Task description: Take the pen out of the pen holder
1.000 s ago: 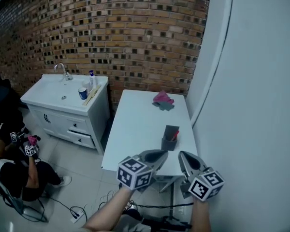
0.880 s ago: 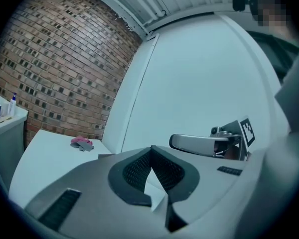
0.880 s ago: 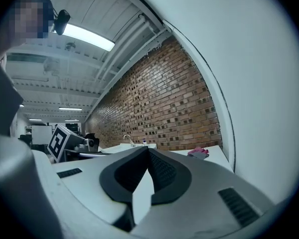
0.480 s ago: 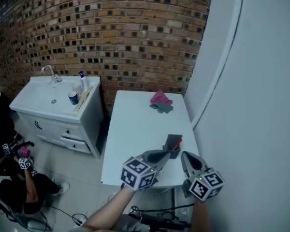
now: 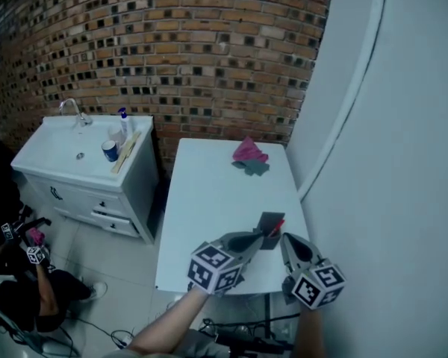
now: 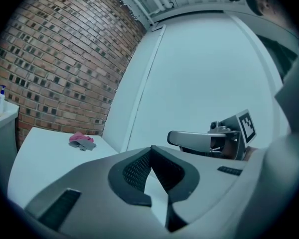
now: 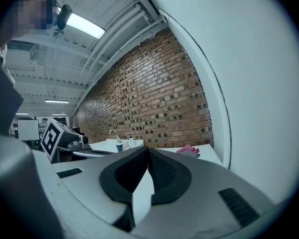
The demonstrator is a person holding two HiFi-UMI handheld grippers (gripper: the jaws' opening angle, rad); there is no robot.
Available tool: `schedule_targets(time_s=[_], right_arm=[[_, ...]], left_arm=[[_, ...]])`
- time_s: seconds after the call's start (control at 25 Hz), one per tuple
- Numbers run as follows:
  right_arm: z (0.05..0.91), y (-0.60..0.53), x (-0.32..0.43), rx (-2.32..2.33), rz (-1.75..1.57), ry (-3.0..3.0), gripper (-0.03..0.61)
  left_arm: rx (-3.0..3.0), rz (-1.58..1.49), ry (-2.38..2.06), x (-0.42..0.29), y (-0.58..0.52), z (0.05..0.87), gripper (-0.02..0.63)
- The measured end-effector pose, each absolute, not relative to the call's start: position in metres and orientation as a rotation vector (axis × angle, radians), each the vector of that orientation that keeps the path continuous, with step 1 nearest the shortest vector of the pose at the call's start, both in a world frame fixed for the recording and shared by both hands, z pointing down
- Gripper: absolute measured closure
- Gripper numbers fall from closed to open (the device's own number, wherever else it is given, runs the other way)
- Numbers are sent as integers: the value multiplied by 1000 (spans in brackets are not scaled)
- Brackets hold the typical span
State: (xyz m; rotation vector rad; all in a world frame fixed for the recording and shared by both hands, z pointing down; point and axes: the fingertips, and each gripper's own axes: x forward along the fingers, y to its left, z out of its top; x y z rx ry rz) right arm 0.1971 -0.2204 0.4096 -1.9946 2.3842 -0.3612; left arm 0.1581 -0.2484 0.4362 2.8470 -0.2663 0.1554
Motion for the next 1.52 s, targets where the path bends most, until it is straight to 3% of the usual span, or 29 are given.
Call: schedule_targets(time_s=[0.88, 1.2, 1.4, 1.52], right_arm=[[437, -250, 217, -1885, -362, 2580, 572], [484, -272, 223, -1968, -442, 2613, 571], [525, -293, 218, -2039, -496, 2689, 440], [546, -304, 219, -2111, -491, 2715, 428]], left_arm=[[2819, 218, -498, 172, -269, 445, 614], [2779, 260, -546, 167, -276, 465, 614], [2750, 279, -582, 155, -281, 476, 614], [2739, 290, -601, 149, -283, 480, 614]])
